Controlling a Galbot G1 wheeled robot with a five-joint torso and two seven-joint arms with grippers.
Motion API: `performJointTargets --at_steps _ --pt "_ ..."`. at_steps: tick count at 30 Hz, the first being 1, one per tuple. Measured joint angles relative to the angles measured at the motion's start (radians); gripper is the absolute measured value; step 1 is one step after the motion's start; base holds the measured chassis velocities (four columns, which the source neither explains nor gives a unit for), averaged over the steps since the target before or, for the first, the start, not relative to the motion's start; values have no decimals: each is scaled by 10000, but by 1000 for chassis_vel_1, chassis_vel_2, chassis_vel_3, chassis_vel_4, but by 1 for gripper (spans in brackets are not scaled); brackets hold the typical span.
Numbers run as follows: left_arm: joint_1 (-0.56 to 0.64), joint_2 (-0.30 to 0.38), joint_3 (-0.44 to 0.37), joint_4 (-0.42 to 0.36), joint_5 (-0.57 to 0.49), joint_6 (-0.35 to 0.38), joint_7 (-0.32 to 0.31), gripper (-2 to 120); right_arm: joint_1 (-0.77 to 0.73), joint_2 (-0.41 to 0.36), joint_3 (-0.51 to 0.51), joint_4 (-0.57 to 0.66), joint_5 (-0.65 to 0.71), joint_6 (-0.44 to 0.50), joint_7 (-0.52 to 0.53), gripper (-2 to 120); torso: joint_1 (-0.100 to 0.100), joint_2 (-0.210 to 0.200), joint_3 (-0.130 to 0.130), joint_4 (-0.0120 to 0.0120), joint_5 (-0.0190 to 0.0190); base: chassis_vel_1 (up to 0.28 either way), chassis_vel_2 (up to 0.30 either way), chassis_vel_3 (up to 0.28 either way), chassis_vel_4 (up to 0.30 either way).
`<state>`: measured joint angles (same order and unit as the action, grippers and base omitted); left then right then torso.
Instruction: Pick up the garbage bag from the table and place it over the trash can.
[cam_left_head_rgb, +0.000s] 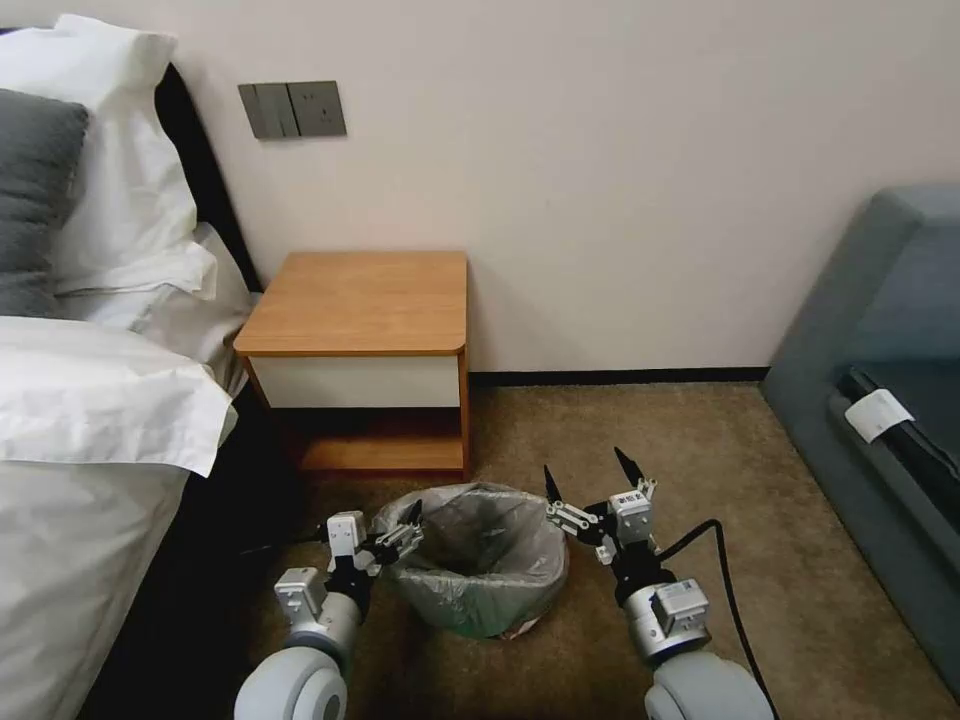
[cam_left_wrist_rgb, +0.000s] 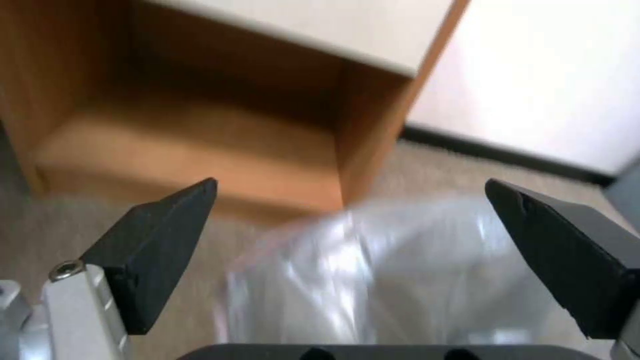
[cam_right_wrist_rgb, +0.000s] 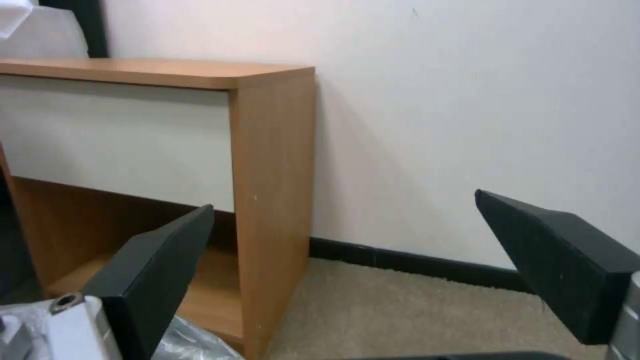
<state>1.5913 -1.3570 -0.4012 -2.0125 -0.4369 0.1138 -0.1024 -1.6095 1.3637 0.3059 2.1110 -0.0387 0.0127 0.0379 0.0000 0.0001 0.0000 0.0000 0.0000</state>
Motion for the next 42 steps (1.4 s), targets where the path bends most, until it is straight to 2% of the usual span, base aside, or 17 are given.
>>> performJointTargets --at_steps 1,2,4,5,7,11,18,42 --pt "-10 -10 -66 63 402 -372 68 99 -37 29 21 13 -9 -1 19 100 0 -1 0 0 0 0 0 0 0" --pt "-10 -10 -66 63 402 -372 68 99 -37 29 21 13 -9 -1 19 100 0 -1 0 0 0 0 0 0 0" --pt "-44 18 -276 228 1316 -1072 200 98 -172 141 103 78 -88 -102 237 100 0 0 0 1 0 0 0 0 0" --pt "-44 18 -276 228 1316 -1072 200 98 -172 141 103 78 -88 -102 237 100 0 0 0 1 0 0 0 0 0" --pt "-79 112 -432 387 2029 -1578 248 98 -335 308 361 89 -359 -161 450 100 0 0 1 0 0 0 0 0 0" --pt "-82 212 -486 505 2257 -1812 231 98 -470 429 813 -77 -562 141 366 100 0 0 0 -1 0 0 0 0 0" --pt "-22 221 -484 740 2460 -2053 -28 97 -363 431 1374 -295 -489 492 -316 100 -1 0 0 0 0 0 0 0 0" --pt "-12 213 -475 749 2431 -2039 -84 97 -344 429 1380 -308 -465 503 -359 100 0 0 0 0 1 0 0 0 0"
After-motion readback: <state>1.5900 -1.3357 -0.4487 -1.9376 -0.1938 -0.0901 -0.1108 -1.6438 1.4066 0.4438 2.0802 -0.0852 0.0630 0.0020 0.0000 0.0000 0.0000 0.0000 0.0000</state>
